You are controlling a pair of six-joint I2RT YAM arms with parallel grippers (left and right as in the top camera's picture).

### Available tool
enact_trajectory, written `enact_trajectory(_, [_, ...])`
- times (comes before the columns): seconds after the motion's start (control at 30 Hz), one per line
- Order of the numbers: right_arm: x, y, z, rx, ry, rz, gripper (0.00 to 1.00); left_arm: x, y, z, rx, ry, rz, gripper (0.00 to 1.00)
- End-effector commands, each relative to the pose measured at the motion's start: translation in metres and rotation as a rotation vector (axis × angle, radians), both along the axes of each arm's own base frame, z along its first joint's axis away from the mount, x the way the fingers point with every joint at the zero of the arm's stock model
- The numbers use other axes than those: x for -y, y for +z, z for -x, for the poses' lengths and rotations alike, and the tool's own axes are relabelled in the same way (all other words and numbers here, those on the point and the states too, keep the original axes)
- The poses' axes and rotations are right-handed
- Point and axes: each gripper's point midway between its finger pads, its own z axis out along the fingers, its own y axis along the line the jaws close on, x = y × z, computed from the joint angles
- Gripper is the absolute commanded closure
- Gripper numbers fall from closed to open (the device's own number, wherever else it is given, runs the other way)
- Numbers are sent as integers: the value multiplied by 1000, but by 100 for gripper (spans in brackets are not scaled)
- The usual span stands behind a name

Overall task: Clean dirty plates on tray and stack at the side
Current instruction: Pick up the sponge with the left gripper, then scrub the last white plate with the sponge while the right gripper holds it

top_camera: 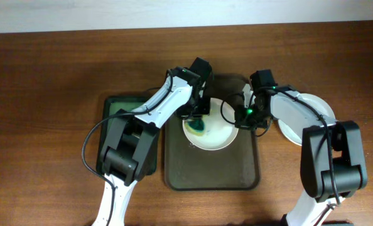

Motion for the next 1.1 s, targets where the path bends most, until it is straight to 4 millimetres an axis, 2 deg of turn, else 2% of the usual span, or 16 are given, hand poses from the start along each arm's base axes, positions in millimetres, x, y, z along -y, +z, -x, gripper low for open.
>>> enact_trajectory(0.0, [-2, -4, -3, 1, -32, -1, 96, 66, -13, 46, -143, -139, 202, 100])
enact_trajectory(0.1, [-3, -3, -7, 14, -31, -7, 96, 84, -7, 50, -142, -167, 280, 100])
enact_trajectory(0.33, [-3, -3, -7, 14, -31, -7, 96, 91, -4, 43, -113, -168, 307, 100])
enact_trajectory(0.4, [-3, -3, -7, 15, -31, -7, 96, 100, -1, 46, -116, -179, 339, 100])
enact_trajectory(0.43, [-3, -3, -7, 14, -31, -7, 96, 97, -2, 47, -119, -177, 324, 100])
enact_trajectory(0.5, [-3, -3, -6, 11, -31, -6, 96, 72, -17, 36, -65, -141, 173, 100])
enact_trajectory(0.57, [-3, -3, -6, 11, -31, -6, 96, 27, -31, 22, -5, -94, -58, 100])
enact_trajectory(0.6, [-3, -3, -6, 11, -31, -6, 96, 8, -31, 20, -7, -68, -131, 100])
enact_trajectory(0.7, [-3, -3, -6, 11, -31, -6, 96, -48, -17, 3, 1, 5, -326, 100])
enact_trajectory(0.73, [-3, -3, -6, 11, -31, -6, 96, -72, -5, -7, 33, 22, -426, 100])
enact_trajectory(0.77, [-3, -3, -6, 11, -31, -6, 96, -88, 4, -15, 68, 32, -498, 100])
enact_trajectory(0.8, [-3, -3, -6, 12, -31, -6, 96, -91, 6, -18, 76, 38, -503, 100])
enact_trajectory(0.87, [-3, -3, -7, 15, -31, -6, 96, -82, 2, -20, 70, 45, -450, 100])
enact_trajectory(0.93, [-2, -3, -7, 16, -31, -3, 96, -39, -2, -10, 7, 30, -245, 100])
enact_trajectory(0.97, [-2, -3, -7, 17, -31, -3, 96, -8, -2, -2, -28, 5, -116, 100])
enact_trajectory(1.07, [-2, -3, -8, 19, -31, -3, 96, 49, -10, 23, -122, -67, 92, 100])
